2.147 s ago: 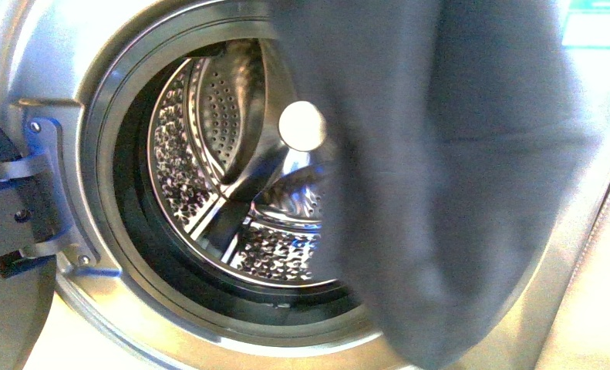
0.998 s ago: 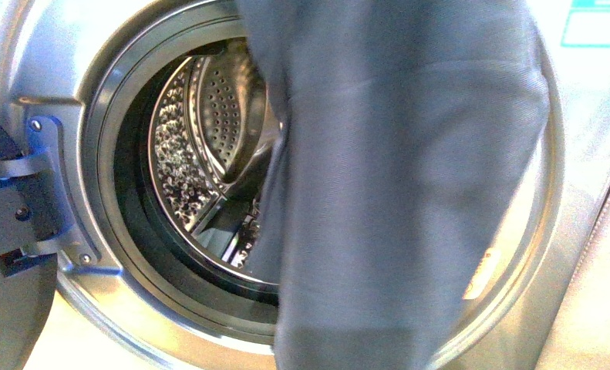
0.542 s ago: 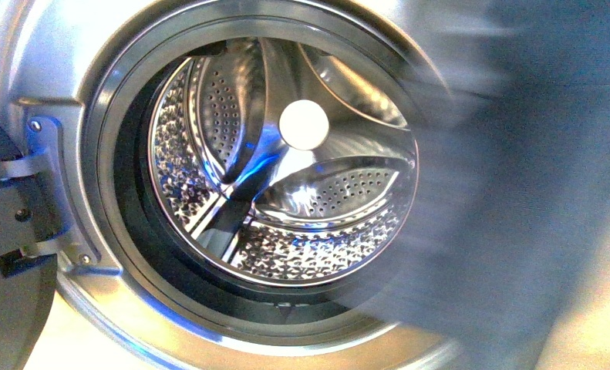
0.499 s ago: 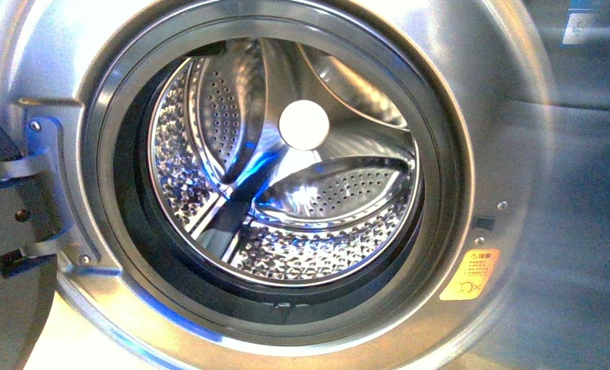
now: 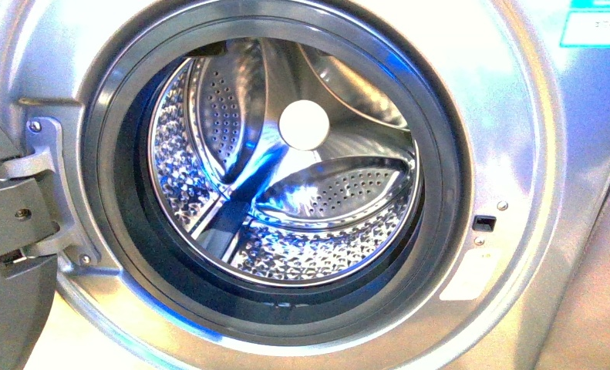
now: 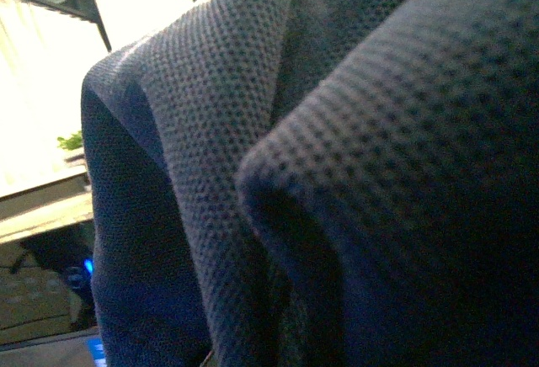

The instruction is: Collect clothes from washing machine

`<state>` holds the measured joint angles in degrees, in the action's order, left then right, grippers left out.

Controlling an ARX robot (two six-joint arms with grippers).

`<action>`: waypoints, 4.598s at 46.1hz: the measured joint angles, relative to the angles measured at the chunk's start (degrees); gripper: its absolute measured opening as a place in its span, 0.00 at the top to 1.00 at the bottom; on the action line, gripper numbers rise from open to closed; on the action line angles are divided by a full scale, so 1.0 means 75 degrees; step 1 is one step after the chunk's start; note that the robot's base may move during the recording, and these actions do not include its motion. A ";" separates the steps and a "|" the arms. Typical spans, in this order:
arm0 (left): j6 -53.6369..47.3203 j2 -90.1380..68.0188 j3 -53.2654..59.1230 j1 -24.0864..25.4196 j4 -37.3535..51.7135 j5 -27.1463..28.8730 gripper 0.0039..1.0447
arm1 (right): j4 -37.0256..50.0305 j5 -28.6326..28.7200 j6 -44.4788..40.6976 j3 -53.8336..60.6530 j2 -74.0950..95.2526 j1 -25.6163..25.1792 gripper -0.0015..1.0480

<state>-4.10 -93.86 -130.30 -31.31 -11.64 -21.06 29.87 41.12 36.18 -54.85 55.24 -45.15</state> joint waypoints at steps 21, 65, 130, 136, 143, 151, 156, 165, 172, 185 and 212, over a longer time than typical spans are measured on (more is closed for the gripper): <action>0.0000 0.0003 0.0000 0.0000 0.0000 0.0000 0.06 | -0.1475 0.1008 -0.1722 0.0813 0.1314 -0.1973 0.90; 0.0000 0.0003 0.0000 0.0000 0.0000 0.0000 0.06 | -0.3465 0.1043 -0.4686 0.3241 0.3809 -0.2801 0.06; 0.0000 0.0003 0.0000 0.0000 0.0000 0.0000 0.06 | -0.2658 -0.6714 -0.4479 0.5942 -0.5861 0.7469 0.20; 0.0000 0.0006 -0.0003 0.0000 0.0000 -0.0006 0.06 | -0.4214 -0.5840 -0.4727 0.6094 -0.6315 0.6697 0.49; 0.0000 0.0006 -0.0003 0.0000 0.0000 -0.0006 0.06 | -0.4173 -0.5525 -0.4779 0.6341 -0.6589 0.6059 0.76; 0.0000 0.0006 0.0000 0.0000 0.0000 -0.0006 0.06 | -0.4121 -0.5493 -0.4809 0.6615 -0.6752 0.6050 0.98; 0.0000 0.0006 -0.0003 0.0000 0.0000 -0.0009 0.06 | -0.4089 -0.5496 -0.4809 0.6729 -0.6849 0.6044 0.98; 0.0245 -0.0358 -0.0825 -0.0175 -0.0874 0.1061 0.06 | -0.4060 -0.5493 -0.4811 0.6921 -0.7012 0.6044 0.98; 0.0930 -0.1349 -0.2474 -0.0055 -0.2643 0.3005 0.06 | -0.4010 -0.5496 -0.4811 0.7271 -0.7318 0.6038 0.98; 0.1026 -0.0938 -0.3069 0.1113 -0.4459 0.6146 0.15 | -0.4010 -0.5490 -0.4811 0.7271 -0.7332 0.6038 0.98; 0.0571 0.6764 1.2205 0.2550 0.2122 0.4296 0.97 | -0.4010 -0.5488 -0.4811 0.7271 -0.7332 0.6035 0.98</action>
<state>0.19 -43.13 -38.76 -12.19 4.27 11.16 -0.21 -0.03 0.10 -0.32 0.25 0.12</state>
